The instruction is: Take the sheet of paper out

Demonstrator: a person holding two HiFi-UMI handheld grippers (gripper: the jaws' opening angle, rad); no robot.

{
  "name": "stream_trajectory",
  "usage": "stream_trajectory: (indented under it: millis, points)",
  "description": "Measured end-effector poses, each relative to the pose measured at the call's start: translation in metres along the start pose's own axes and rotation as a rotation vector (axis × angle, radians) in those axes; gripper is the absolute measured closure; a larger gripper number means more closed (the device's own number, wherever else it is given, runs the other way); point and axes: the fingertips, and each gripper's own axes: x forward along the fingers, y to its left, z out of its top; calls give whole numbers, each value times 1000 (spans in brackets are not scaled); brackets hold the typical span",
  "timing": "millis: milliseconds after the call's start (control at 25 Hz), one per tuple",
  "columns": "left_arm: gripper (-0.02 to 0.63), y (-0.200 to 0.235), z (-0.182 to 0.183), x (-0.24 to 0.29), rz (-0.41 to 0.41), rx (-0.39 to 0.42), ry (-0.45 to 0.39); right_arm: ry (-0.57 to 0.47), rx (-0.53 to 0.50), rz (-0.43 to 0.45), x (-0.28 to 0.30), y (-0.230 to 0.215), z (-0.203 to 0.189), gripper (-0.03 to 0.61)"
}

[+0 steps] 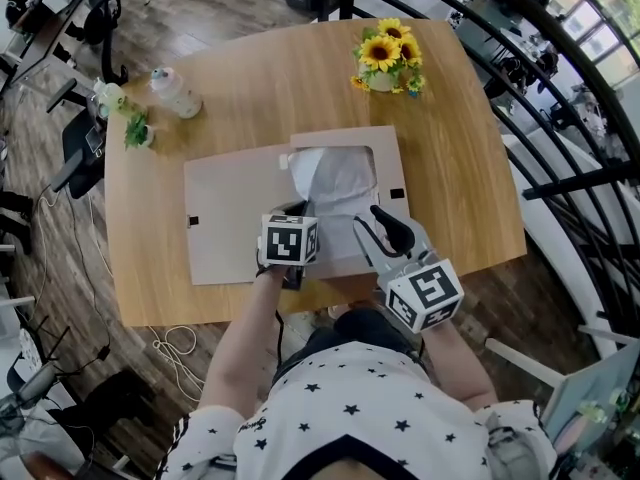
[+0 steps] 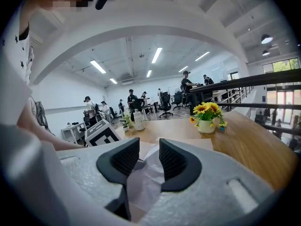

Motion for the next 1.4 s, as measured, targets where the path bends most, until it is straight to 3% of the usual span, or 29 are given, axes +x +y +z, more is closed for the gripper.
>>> stream_trajectory:
  millis: [440,1400]
  points:
    - [607,21,-7,-64,35,-3,-122,-22,-12,11,-26,56,-13,462]
    - [607,28,-91,-209,68,-58,-327,-80,-68,10,-104,184,-53,462]
